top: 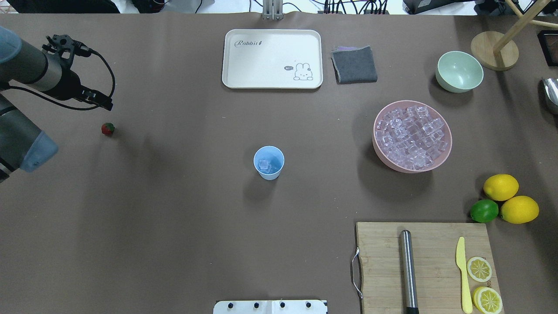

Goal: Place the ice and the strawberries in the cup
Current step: 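Move the left gripper over the red strawberry on the table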

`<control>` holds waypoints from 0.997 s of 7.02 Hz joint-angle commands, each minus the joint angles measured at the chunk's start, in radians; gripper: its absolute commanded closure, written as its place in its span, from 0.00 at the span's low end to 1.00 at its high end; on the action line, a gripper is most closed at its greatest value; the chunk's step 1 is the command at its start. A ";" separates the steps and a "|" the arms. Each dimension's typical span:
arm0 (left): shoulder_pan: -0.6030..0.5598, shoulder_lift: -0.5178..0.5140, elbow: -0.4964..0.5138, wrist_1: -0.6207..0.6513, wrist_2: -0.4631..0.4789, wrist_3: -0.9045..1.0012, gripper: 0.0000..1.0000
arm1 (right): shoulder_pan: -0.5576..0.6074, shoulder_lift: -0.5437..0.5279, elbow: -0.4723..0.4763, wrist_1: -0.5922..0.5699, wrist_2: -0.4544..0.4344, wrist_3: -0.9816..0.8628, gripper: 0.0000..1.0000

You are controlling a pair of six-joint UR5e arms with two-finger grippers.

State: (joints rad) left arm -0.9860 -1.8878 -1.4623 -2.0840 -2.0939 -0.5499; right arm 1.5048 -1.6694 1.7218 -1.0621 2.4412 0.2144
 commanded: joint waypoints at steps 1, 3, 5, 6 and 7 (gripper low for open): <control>0.030 -0.001 0.008 -0.004 0.000 -0.001 0.08 | 0.000 0.000 0.002 0.002 -0.008 -0.001 0.00; 0.064 0.003 0.019 -0.004 0.000 0.001 0.08 | 0.000 0.002 0.002 0.002 -0.024 -0.001 0.00; 0.069 0.004 0.046 -0.005 -0.002 0.011 0.12 | 0.000 0.003 0.002 0.002 -0.041 -0.001 0.00; 0.069 0.007 0.051 -0.005 -0.002 0.013 0.14 | 0.000 0.000 0.002 0.002 -0.042 -0.003 0.00; 0.069 0.009 0.053 -0.005 0.000 0.013 0.16 | 0.000 -0.004 0.007 0.004 -0.042 -0.015 0.00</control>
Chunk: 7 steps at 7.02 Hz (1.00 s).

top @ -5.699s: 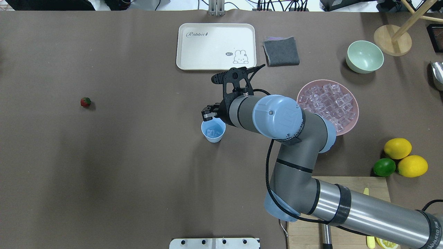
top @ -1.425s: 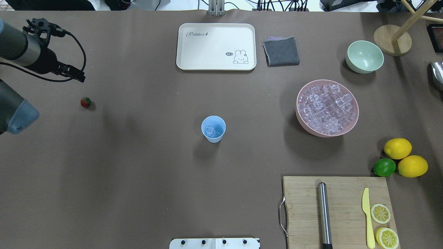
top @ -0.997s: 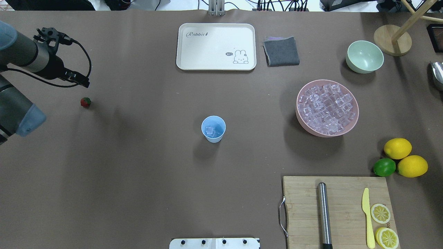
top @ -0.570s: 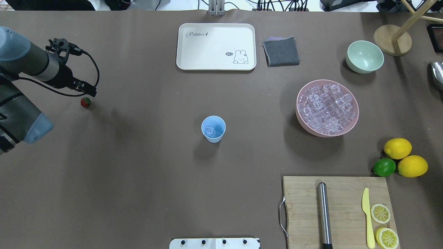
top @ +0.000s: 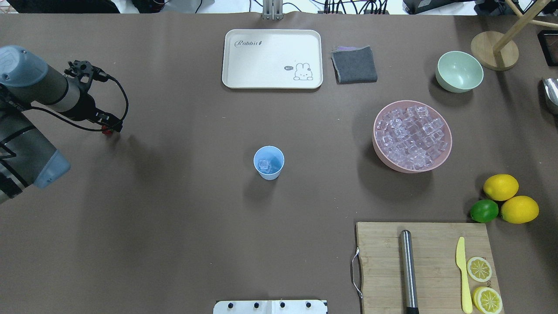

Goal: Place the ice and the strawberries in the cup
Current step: 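Lower the left gripper and close it on the strawberry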

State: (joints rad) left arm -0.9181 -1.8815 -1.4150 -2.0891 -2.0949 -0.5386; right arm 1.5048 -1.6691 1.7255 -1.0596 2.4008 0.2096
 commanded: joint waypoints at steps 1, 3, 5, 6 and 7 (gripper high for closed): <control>0.001 0.007 0.005 0.000 0.001 0.002 0.22 | 0.000 -0.008 0.005 0.001 0.000 -0.012 0.00; 0.001 0.005 -0.001 0.000 0.000 -0.006 0.57 | 0.000 -0.012 0.006 0.001 0.000 -0.012 0.00; 0.001 0.001 -0.005 0.003 -0.007 -0.001 1.00 | 0.000 -0.012 0.008 0.003 0.000 -0.012 0.00; -0.002 -0.005 -0.008 0.006 -0.010 -0.001 1.00 | 0.000 -0.014 0.008 0.003 0.000 -0.012 0.00; -0.005 -0.020 -0.009 0.015 -0.010 -0.001 1.00 | 0.000 -0.020 0.008 0.004 0.000 -0.012 0.00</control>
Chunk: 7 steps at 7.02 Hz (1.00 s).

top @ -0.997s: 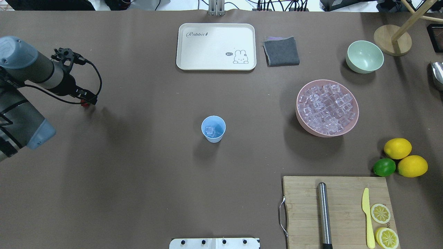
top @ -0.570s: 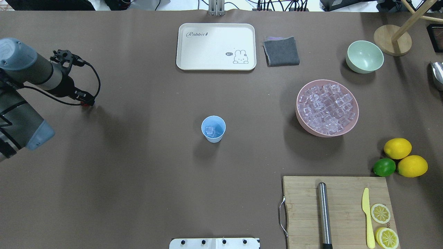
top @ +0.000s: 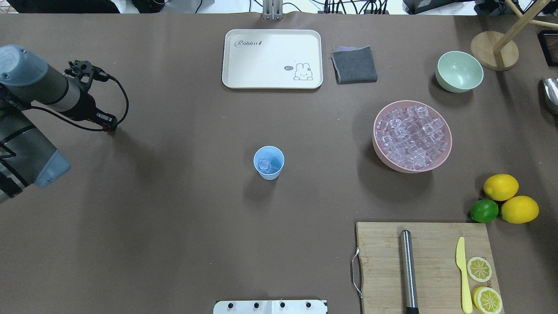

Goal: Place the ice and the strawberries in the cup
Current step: 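Carry the strawberry with the left gripper over the light-blue cup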

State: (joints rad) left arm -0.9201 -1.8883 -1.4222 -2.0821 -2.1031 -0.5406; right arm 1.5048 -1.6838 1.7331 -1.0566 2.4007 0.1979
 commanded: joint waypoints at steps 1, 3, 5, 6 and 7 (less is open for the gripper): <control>-0.019 -0.047 -0.015 0.035 -0.032 -0.007 1.00 | 0.000 -0.008 0.000 0.001 0.000 0.000 0.00; -0.028 -0.106 -0.090 0.127 -0.074 -0.047 1.00 | 0.000 -0.034 -0.010 0.044 0.000 0.002 0.00; -0.023 -0.149 -0.156 0.128 -0.133 -0.094 1.00 | 0.000 -0.045 -0.010 0.046 0.000 0.002 0.00; -0.002 -0.176 -0.190 0.128 -0.138 -0.143 1.00 | 0.000 -0.045 -0.012 0.044 0.000 0.003 0.00; 0.060 -0.187 -0.219 0.116 -0.130 -0.183 1.00 | 0.000 -0.045 -0.015 0.043 0.002 0.003 0.00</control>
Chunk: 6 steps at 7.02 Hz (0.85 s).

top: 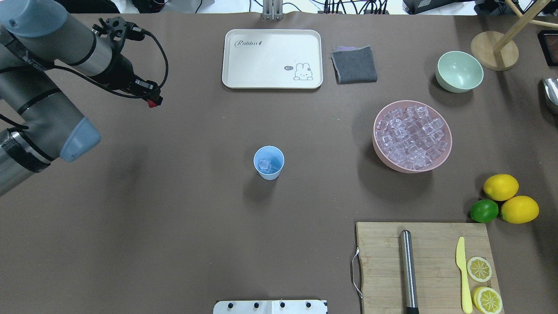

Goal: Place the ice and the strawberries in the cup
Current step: 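Carry the strawberry with the left gripper over the light-blue cup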

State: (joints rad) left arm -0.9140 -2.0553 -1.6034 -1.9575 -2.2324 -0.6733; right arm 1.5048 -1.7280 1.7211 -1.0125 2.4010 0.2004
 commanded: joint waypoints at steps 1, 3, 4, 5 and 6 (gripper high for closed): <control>0.111 -0.078 -0.044 -0.012 0.003 -0.116 1.00 | 0.000 -0.002 -0.003 0.000 0.006 0.002 0.00; 0.191 -0.138 -0.050 -0.021 0.068 -0.178 1.00 | 0.000 -0.002 -0.006 0.000 0.006 0.005 0.00; 0.228 -0.140 -0.047 -0.059 0.104 -0.181 1.00 | 0.000 -0.004 -0.009 0.002 0.009 0.007 0.00; 0.277 -0.141 -0.041 -0.095 0.170 -0.199 1.00 | 0.000 -0.005 -0.009 0.002 0.009 0.007 0.00; 0.314 -0.155 -0.038 -0.103 0.209 -0.203 1.00 | 0.000 -0.008 -0.009 0.002 0.006 0.008 0.00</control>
State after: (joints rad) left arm -0.6478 -2.1983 -1.6457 -2.0396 -2.0769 -0.8668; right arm 1.5048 -1.7336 1.7126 -1.0111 2.4088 0.2073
